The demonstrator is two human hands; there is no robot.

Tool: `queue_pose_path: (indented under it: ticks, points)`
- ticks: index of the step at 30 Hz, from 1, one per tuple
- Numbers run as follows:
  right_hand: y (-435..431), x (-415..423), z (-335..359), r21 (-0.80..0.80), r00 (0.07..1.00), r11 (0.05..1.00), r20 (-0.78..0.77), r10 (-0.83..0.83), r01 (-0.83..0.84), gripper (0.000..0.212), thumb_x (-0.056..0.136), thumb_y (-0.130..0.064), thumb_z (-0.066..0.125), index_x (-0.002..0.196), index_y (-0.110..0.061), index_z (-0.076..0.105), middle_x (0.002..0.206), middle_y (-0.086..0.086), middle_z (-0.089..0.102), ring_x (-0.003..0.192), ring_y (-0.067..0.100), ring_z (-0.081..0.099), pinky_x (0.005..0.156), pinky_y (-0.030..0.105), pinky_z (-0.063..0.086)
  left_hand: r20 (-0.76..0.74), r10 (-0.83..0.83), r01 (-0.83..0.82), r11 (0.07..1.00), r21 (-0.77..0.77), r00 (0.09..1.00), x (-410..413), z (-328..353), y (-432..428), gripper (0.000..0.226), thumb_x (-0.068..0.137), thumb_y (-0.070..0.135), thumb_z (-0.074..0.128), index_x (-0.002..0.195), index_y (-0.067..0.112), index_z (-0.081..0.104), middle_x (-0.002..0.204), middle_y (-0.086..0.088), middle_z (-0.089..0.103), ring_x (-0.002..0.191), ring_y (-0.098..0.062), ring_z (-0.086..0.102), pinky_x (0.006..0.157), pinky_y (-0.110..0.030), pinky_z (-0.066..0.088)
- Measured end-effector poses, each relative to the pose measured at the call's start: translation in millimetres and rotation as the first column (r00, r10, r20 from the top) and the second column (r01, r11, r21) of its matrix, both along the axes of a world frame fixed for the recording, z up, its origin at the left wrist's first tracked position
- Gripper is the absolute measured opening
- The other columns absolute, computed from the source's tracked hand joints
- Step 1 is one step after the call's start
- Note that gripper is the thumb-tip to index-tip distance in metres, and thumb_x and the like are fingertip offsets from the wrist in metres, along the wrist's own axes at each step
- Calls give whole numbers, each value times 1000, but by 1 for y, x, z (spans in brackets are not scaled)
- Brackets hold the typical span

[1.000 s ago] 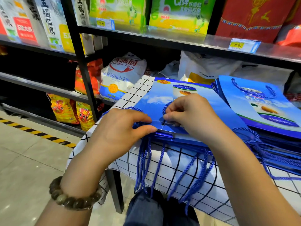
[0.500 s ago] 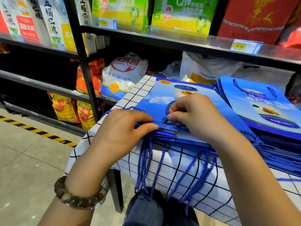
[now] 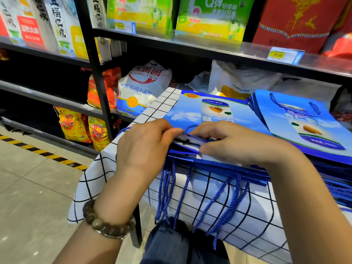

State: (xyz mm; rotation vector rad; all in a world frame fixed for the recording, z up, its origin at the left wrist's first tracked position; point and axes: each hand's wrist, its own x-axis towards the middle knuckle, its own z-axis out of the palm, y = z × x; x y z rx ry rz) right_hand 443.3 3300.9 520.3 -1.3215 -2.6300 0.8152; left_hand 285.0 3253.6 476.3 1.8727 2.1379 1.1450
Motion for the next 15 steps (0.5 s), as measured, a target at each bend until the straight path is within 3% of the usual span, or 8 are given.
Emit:
queue_pose_path:
  ticks: [2, 5, 7, 9, 11, 15]
  points:
    - [0, -3, -2, 66, 998, 998, 59, 18, -22, 24, 88, -11, 48, 102, -20, 65, 103, 2, 63, 99, 23, 55, 90, 40, 44, 32, 44, -44, 999, 25, 999, 3, -1, -1, 24, 85, 47, 53, 84, 26, 63, 85, 1, 68, 87, -25, 59, 67, -37, 46]
    - [3, -9, -6, 147, 996, 989, 93, -13, -1, 27, 93, -8, 43, 105, -19, 64, 97, -3, 60, 93, 19, 51, 82, 31, 43, -38, 42, -34, 982, 185, 998, 4, -1, -5, 25, 80, 48, 57, 69, 25, 53, 82, 3, 64, 82, -24, 59, 64, -30, 41]
    - [4, -10, -5, 166, 996, 986, 88, -25, 10, 26, 93, -8, 43, 102, -18, 65, 96, 2, 62, 89, 20, 51, 79, 33, 44, -218, 28, 2, 991, 134, 976, 10, 2, -8, 29, 80, 51, 51, 66, 27, 57, 84, 4, 63, 86, -24, 57, 69, -31, 31]
    - [6, -11, -5, 204, 995, 979, 97, -30, 10, 23, 91, -8, 44, 97, -14, 65, 95, 8, 61, 87, 25, 51, 80, 38, 46, -356, 57, -47, 998, 37, 933, 16, -1, -8, 31, 85, 51, 48, 84, 26, 65, 95, 4, 62, 98, -23, 52, 75, -34, 28]
    - [5, -14, -4, 232, 996, 973, 89, -27, 6, 18, 92, -14, 46, 90, -12, 64, 83, 7, 57, 79, 25, 49, 73, 37, 45, -424, 89, -98, 995, 0, 901, 22, 1, -8, 27, 88, 44, 48, 94, 24, 65, 99, 1, 61, 101, -24, 50, 78, -35, 29]
    - [-2, -18, -2, 214, 999, 977, 41, -30, 21, 24, 94, -28, 48, 80, -12, 60, 68, 0, 49, 66, 18, 43, 59, 32, 35, -466, 44, -47, 999, 5, 884, 24, 0, -4, 4, 82, 24, 60, 84, 21, 60, 88, -1, 60, 89, -27, 55, 70, -33, 26]
